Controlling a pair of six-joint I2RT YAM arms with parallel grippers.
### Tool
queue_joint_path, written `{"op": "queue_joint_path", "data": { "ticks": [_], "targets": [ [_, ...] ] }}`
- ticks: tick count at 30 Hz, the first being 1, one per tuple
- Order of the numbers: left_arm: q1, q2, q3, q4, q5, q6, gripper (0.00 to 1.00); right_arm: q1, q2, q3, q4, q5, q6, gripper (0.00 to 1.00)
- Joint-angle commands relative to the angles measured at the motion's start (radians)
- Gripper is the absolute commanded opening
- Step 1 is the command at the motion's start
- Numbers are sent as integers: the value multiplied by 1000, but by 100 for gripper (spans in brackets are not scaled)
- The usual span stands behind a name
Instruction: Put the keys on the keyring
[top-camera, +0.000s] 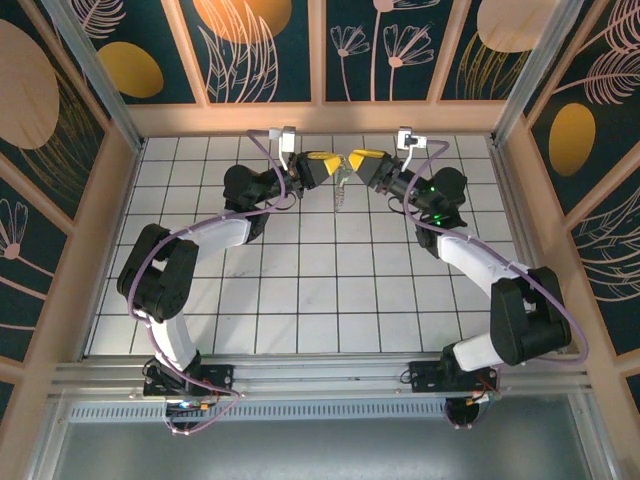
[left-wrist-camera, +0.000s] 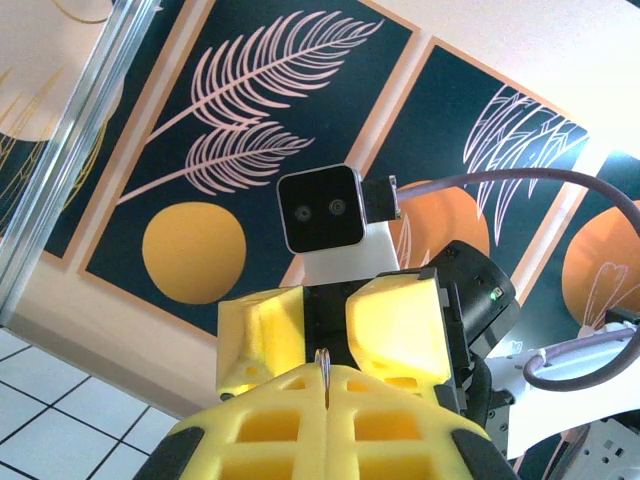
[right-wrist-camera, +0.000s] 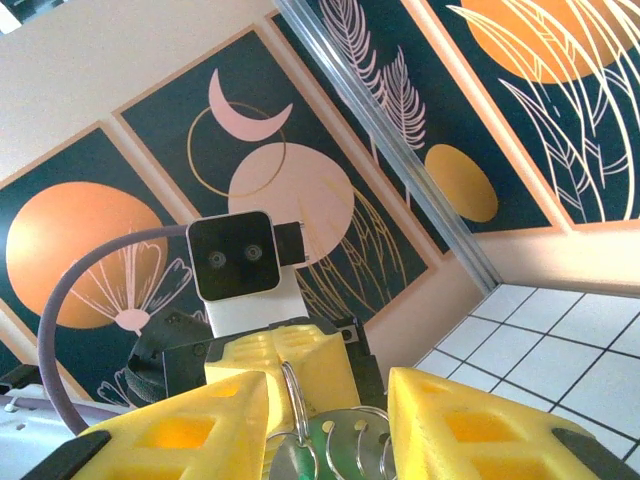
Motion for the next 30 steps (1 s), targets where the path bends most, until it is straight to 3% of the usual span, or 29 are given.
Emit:
{"op": "queue_joint_path", "data": {
  "ticks": [1, 11, 25, 30],
  "targets": [
    [-6, 3, 27, 65, -14, -15, 0, 15, 12, -2, 84, 10, 25, 36],
    [-7, 3, 27, 60, -16, -11, 0, 34, 31, 3, 92, -2, 24, 34],
    [-8, 5, 30, 55, -6, -9, 0, 39, 59, 31, 87, -22, 23, 22],
    [-8, 8, 30, 53, -2, -8, 0, 39, 69, 38, 90, -30, 24, 10]
  ]
}}
